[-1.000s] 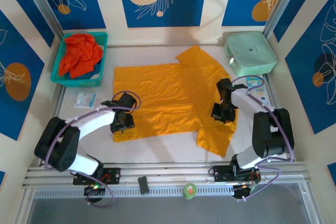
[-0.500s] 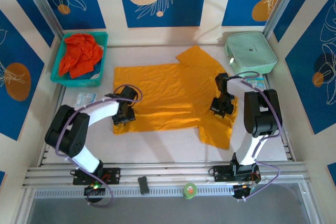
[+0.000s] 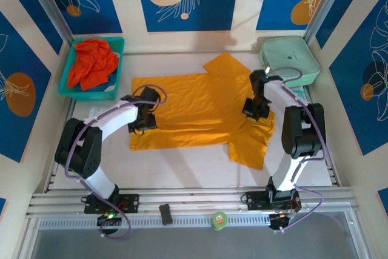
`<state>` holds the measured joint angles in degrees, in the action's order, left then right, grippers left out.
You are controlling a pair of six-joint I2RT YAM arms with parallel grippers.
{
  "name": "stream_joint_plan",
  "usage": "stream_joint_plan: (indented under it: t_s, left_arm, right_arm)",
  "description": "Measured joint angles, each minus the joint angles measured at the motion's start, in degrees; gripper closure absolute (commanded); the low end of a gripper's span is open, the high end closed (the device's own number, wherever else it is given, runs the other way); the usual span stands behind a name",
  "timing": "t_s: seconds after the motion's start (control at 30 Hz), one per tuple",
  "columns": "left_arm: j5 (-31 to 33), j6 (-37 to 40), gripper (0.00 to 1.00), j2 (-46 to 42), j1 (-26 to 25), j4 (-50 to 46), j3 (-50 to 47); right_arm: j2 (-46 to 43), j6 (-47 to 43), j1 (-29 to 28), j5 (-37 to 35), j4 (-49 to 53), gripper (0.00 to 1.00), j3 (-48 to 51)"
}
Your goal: Fold and stack the t-shirts
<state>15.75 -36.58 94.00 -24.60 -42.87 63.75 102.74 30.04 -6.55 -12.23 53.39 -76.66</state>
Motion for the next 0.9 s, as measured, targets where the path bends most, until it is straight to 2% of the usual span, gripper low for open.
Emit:
stream_joint_plan:
  t_s: [0.1,0.2,0.43,0.57,0.63,0.73,0.9]
  left_arm:
    - [0.74,1.97,0.31,0.44,0.04,-0.94,7.69]
    - [1.07,3.69,0.32,4.11,0.35,-1.25,15.54]
    - [-0.5,7.1,0.35,25.35,3.28,-0.24,33.66]
    - [-0.74,8.02,0.35,35.82,4.74,-1.38,42.69]
    - [-0.74,8.46,0.35,40.06,5.14,-2.86,47.45]
    - [-1.09,8.63,0.36,41.9,5.27,-4.17,50.38]
    - [-1.95,8.61,0.36,38.95,5.25,-1.75,44.52]
  right_arm:
    - [2.43,-2.67,1.03,0.33,-0.22,1.0,-9.51]
    - [10.56,-5.16,2.21,0.68,-0.5,1.0,-22.21]
    - [36.63,-10.43,3.37,0.63,1.2,1.0,-49.57]
    - [45.29,-12.66,3.43,-0.52,5.4,1.0,-60.46]
    - [45.59,-13.22,3.43,-1.57,6.43,1.0,-62.82]
    - [45.27,-13.38,3.43,-2.82,7.13,1.0,-60.5]
    - [38.64,-13.09,3.43,-4.42,5.35,1.0,-47.6]
